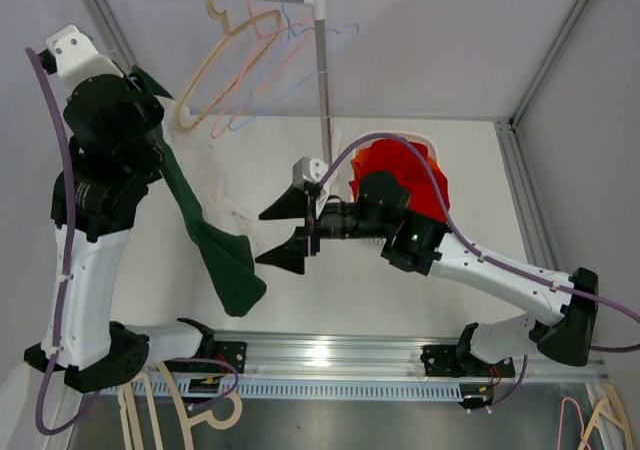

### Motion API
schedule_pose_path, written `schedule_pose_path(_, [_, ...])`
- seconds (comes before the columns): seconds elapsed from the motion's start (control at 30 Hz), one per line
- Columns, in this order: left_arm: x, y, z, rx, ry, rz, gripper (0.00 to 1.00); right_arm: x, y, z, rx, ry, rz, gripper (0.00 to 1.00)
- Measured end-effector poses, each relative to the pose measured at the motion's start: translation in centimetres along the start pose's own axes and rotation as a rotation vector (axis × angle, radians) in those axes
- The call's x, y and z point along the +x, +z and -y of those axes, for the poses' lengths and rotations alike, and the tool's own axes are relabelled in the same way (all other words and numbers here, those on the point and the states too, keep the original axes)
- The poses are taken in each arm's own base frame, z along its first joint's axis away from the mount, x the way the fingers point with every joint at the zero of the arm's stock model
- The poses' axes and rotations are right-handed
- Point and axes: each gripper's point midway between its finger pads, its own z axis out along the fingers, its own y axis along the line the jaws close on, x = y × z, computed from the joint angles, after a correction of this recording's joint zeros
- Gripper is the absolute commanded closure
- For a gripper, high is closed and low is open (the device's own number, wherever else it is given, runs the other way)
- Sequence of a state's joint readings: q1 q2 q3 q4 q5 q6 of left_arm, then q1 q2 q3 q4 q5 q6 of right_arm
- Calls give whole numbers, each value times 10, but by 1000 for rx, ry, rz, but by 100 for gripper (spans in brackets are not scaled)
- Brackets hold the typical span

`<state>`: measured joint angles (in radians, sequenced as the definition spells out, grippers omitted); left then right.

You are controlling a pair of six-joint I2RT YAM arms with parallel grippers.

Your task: Remove the t-shirt from the hanger

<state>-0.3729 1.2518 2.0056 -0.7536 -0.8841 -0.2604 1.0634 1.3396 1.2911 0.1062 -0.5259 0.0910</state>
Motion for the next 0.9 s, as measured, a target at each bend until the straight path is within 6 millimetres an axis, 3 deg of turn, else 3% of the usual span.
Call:
schedule_pose_path(0.2, [3,-7,-14,-61,43,21,99,-2,34,-37,-98,-36,26,10])
schedule_pose_path(0.43, [18,-3,-12,-83,80,5,99,0,66,-46,-121,-49,37,10])
schedule_pose_path(0.57, [29,-1,-11,-82,90,-6,99,5,78,-35,-60,-50,46,10])
schedule_pose_path(0.7, [42,-3,-14,-78,103,-18,99,9,87,-10,74,-50,64,11])
schedule_pose_path(0.77, [44,-4,-15,-77,106,-20,99,12,90,2,131,-50,67,17])
schedule_pose_path(0.8, [43,-4,-16,-76,104,-19,99,14,92,8,159,-48,64,27])
schedule_pose_path(0.87, [41,-4,-16,-75,94,-12,99,17,95,16,194,-48,62,32])
schedule_pose_path(0.9, [40,-5,-16,-74,89,-9,99,18,96,18,207,-45,61,40])
